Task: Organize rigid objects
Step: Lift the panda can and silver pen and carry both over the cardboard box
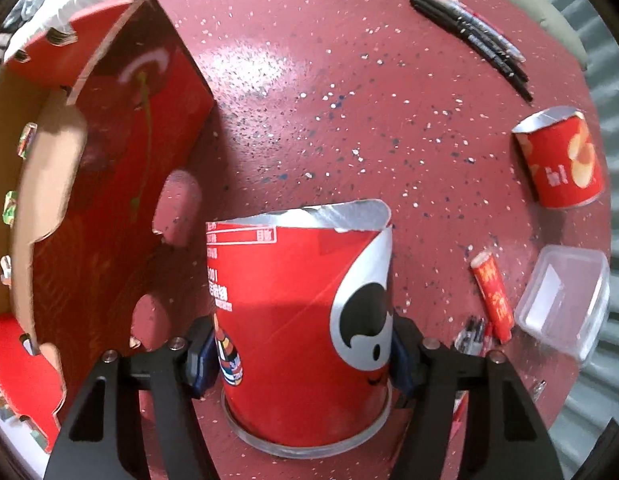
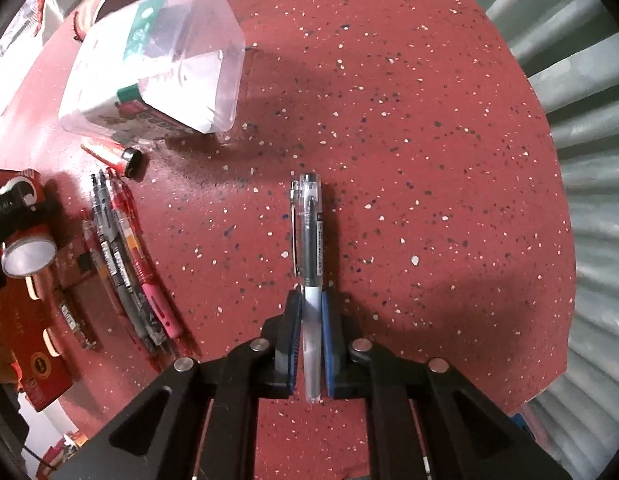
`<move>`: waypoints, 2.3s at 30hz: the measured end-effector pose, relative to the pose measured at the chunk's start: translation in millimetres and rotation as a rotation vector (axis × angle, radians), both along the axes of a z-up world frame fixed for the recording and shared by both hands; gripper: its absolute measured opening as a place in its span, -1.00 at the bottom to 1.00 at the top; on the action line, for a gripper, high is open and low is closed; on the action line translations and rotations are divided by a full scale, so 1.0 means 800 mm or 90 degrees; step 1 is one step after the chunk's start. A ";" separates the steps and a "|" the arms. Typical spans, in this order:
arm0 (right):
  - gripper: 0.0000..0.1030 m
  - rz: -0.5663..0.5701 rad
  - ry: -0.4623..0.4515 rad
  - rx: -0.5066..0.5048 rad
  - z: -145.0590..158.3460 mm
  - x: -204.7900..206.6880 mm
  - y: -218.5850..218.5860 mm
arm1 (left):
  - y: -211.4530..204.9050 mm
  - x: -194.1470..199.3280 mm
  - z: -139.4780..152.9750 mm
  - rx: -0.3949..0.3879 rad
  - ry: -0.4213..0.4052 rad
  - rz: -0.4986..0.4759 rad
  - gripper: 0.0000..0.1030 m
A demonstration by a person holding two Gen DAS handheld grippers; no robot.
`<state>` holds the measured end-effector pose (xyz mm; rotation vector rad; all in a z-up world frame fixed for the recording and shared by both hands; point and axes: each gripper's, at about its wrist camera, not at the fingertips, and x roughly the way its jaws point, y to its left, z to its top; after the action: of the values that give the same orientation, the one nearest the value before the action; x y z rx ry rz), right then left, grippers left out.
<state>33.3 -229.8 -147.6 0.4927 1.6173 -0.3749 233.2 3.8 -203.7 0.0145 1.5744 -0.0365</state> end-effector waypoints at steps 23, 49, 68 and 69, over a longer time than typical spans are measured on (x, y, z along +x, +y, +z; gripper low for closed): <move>-0.79 0.069 -0.129 0.001 0.155 0.021 0.000 | -0.011 -0.082 0.135 -0.016 -0.128 -0.060 0.35; -0.79 0.392 -0.250 0.101 0.229 0.146 0.301 | 0.265 -0.106 0.209 0.044 -0.189 0.218 0.35; -0.79 0.490 -0.225 0.122 0.188 0.214 0.420 | 0.334 -0.062 0.165 0.073 -0.156 0.273 0.35; -0.79 0.486 -0.224 0.119 0.186 0.217 0.417 | 0.335 -0.059 0.162 0.071 -0.154 0.274 0.35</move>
<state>207.0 103.9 1.1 0.0453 1.3784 0.4183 185.6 272.1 -74.2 -0.2242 1.3080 0.3777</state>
